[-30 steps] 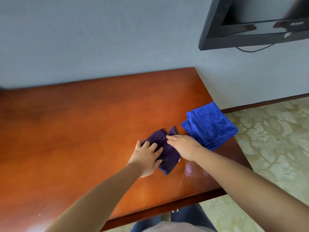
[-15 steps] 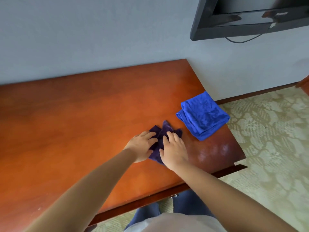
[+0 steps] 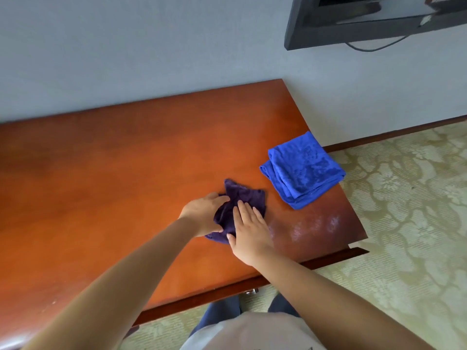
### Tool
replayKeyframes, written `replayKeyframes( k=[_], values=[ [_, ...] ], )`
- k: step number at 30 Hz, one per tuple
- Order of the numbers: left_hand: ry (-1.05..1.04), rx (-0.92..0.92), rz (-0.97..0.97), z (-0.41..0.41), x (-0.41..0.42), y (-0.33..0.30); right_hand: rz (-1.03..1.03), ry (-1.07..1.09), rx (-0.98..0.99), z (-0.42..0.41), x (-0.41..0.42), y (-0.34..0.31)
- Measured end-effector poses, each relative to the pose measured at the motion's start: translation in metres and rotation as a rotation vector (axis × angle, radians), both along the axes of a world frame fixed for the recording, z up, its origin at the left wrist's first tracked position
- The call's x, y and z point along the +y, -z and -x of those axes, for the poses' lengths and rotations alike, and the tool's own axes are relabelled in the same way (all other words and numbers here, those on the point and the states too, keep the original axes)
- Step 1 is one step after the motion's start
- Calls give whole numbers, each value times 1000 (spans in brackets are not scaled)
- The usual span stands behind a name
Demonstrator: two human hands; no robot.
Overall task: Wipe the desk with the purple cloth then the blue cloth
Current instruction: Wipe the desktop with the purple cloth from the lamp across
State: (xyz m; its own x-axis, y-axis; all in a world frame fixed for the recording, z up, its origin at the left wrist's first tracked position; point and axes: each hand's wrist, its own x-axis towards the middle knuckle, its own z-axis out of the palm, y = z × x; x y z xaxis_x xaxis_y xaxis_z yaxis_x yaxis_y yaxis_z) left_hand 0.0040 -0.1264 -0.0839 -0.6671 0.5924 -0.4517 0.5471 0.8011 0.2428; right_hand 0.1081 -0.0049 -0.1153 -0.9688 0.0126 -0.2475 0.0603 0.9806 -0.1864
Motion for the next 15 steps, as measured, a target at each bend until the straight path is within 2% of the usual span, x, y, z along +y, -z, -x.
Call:
replayKeyframes(
  k=[8, 12, 15],
  values=[
    [75, 69, 308, -28, 33, -4, 14, -233, 60, -15, 41, 5],
    [13, 60, 333, -55, 52, -2, -5, -372, 23, -23, 67, 4],
    [-5, 114, 328, -67, 55, -3, 37, -369, 40, -26, 69, 0]
  ],
)
